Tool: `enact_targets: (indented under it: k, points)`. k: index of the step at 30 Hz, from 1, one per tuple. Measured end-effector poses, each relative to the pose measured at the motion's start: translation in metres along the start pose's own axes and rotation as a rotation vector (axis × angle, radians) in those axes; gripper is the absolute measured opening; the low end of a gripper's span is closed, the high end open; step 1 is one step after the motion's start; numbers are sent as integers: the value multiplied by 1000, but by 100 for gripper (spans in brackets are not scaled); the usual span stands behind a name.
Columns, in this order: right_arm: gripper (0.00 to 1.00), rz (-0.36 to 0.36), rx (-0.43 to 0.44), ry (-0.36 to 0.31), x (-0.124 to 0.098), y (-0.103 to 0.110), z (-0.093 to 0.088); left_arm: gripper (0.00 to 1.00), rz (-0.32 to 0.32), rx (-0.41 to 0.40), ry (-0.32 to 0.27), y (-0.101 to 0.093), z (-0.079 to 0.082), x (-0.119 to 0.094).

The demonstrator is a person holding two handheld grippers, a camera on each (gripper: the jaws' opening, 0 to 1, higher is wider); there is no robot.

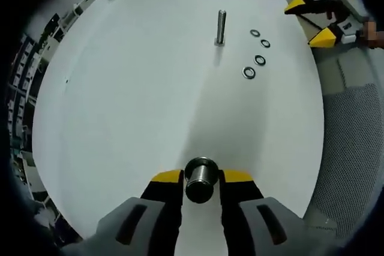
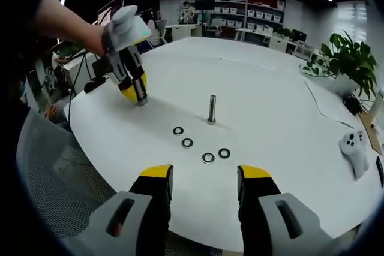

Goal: Place the washer onto the threaded stud by aligning its center hole with the stud, sliding it down to the base, and recovering from edge contact or off-axis alignment until the washer reaches the visible bottom stop.

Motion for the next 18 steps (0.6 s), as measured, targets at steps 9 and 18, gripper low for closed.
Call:
enact_targets:
  k: [9, 18]
  points:
    - [45, 1, -2, 11, 0, 0, -1, 34, 45, -81, -107, -1, -4, -9]
    - [46, 4, -11, 28, 2, 2, -2, 35, 80, -193, -210, -12, -19, -21]
Point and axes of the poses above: the point that each gripper's makers call its tool centre point, and the gripper's own axes: x roughly forward along the fingers, y roughly to its left, z roughly out of its top, the point moved 10 cm from there along -x, roughly backward along the fingers, and after that the axes turned 1 degree about x, right-handed, at the moved point
